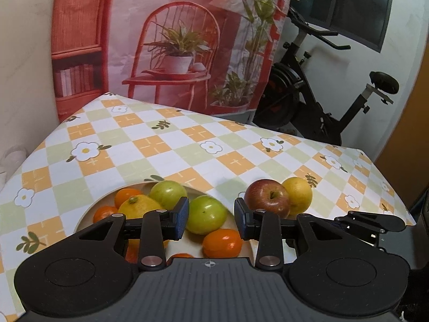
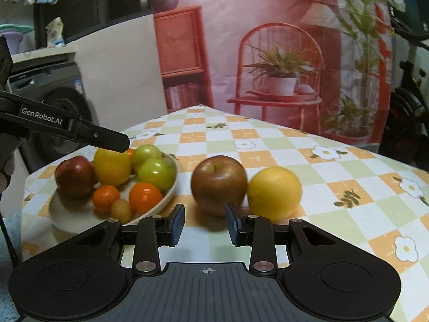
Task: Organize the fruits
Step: 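Open both tools on the plate and withdraw them, then grip a red apple between the left and right tools together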
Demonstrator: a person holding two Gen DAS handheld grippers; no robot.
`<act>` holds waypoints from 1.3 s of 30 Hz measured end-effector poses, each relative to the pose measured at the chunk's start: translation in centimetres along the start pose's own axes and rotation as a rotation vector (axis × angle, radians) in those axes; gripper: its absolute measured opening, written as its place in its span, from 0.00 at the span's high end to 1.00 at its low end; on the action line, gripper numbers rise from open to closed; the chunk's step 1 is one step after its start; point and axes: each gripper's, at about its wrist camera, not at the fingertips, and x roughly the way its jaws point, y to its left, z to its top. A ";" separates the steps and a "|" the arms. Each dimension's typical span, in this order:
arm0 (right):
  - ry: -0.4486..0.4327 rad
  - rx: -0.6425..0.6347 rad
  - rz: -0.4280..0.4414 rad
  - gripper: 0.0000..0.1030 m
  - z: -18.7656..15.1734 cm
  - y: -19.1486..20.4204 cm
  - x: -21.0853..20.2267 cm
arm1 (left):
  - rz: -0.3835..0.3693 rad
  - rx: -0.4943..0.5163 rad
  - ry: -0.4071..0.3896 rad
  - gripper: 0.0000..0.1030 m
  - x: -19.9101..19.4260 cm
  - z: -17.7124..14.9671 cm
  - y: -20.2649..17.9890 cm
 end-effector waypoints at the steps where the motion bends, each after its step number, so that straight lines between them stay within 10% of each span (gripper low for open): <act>1: -0.003 0.002 -0.006 0.68 -0.1 -0.1 0.0 | -0.001 0.006 0.001 0.57 0.3 0.2 -0.2; 39: 0.090 -0.028 -0.068 0.50 0.9 0.7 5.1 | -0.261 -0.094 0.156 0.57 10.6 2.2 -1.8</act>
